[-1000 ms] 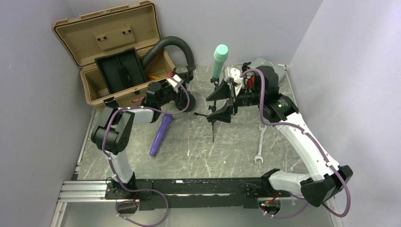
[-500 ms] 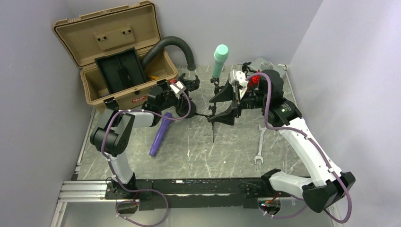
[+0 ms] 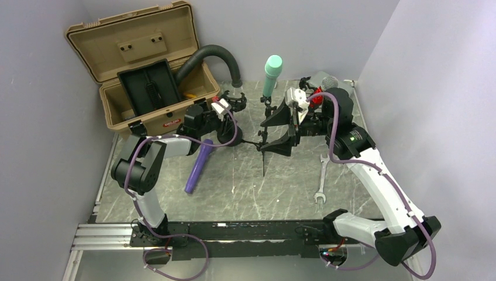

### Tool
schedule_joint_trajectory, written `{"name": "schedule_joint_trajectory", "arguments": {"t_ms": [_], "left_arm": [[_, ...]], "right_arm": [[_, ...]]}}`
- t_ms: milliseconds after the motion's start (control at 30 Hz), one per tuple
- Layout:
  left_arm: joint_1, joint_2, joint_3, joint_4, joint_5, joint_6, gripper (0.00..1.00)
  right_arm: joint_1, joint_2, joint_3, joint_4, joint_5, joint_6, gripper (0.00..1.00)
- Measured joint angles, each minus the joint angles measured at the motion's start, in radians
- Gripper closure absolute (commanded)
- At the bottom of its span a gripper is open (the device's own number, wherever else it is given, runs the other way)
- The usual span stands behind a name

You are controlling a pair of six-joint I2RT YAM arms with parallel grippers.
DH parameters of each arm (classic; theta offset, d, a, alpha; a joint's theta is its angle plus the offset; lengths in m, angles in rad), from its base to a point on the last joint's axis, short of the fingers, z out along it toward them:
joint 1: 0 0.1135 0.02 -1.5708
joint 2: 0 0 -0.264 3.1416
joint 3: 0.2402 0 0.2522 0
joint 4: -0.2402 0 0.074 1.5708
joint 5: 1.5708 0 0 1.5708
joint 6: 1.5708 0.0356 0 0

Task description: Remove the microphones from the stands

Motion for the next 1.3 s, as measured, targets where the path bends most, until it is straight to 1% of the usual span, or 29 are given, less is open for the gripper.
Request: {"name": "schedule_joint_trajectory", "arguments": {"t_ms": [133,400,633,833,900,967,1067,1133,1300], "left_arm": [[0.011,0.0,0.0,-0.003,-0.009,-0.023,1.0],[0.05,0.0,-0.009,-0.037,-0.039,-0.023,1.0],[0.058,0.0,-0.021,-0.025,-0.036,-0.032,0.84],[0.058,0.003,-0.022,-0.015,-0.022,-0.067,0.73],[0.058,0.005,-0.022,-0.01,-0.013,-0.077,0.67],[0.058,0.005,-0.023,-0.007,-0.003,-0.088,0.59],[0.058,0.005,-0.023,0.001,0.01,-0.095,0.42],[0.058,0.005,-0.023,0.007,0.019,-0.09,0.28],[0.048,-0.026,-0.041,0.006,0.044,-0.087,0.04]], "right_arm": [[-0.014,-0.003,-0.009,0.0,0.034,-0.002,0.21],[-0.053,-0.003,-0.014,0.014,0.106,0.0,0.21],[-0.077,0.001,-0.032,0.024,0.153,-0.001,0.21],[-0.097,0.001,-0.072,0.039,0.2,-0.005,0.21],[-0.108,0.001,-0.103,0.06,0.225,0.003,0.21],[-0.12,0.0,-0.151,0.09,0.252,0.017,0.22],[-0.133,0.002,-0.217,0.126,0.286,0.038,0.23],[-0.137,0.003,-0.242,0.142,0.304,0.045,0.24],[-0.139,0.008,-0.278,0.197,0.328,0.055,0.26]]}}
